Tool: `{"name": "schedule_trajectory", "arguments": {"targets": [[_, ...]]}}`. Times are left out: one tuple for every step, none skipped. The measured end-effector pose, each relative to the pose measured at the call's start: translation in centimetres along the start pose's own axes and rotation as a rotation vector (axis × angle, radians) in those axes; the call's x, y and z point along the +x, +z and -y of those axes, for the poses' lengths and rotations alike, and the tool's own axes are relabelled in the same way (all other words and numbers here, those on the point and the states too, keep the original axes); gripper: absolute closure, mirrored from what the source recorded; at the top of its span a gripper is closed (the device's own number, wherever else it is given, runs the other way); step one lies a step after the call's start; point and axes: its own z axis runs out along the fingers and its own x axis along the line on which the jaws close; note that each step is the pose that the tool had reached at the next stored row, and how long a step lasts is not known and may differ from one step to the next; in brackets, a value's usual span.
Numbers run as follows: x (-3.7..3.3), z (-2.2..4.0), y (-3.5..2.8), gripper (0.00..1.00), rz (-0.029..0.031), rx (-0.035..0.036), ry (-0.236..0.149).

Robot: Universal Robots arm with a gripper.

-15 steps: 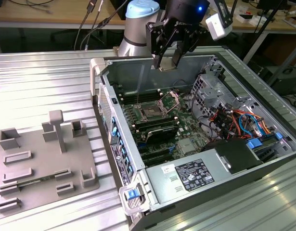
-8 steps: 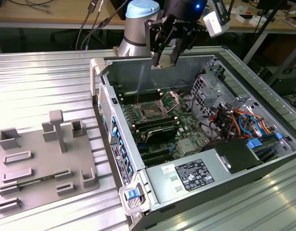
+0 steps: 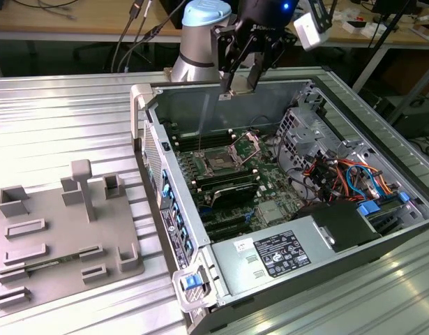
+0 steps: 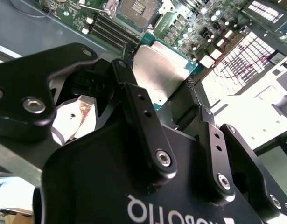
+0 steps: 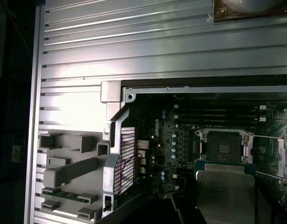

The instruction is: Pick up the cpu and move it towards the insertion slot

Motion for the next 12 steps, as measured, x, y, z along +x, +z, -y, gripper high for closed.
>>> {"name": "schedule_trajectory", "arguments": {"targets": [[-0.10,-0.15,0.01,0.45,0.0000,0.0001,0.000],[-0.20,-0.29,0.01,0.45,0.0000,0.0001,0.000],[-0.35,-0.48,0.03,0.45,-0.0001,0.0001,0.000],[-0.44,-0.59,0.04,0.45,0.0001,0.0000,0.000],[-0.50,-0.69,0.04,0.45,0.0002,0.0001,0.000],[-0.57,-0.82,0.06,0.45,0.0003,0.0001,0.000],[-0.64,-0.95,0.07,0.45,0.0005,0.0000,0.000],[-0.73,-1.03,0.08,0.45,0.0009,0.0001,0.000],[-0.82,-1.08,0.09,0.45,0.0012,0.0001,0.000],[-0.96,-1.15,0.11,0.45,0.0019,0.0001,0.000],[-1.02,-1.23,0.12,0.45,0.0028,0.0002,0.001],[-1.03,-1.40,0.17,0.45,0.0045,0.0001,0.009]]}}
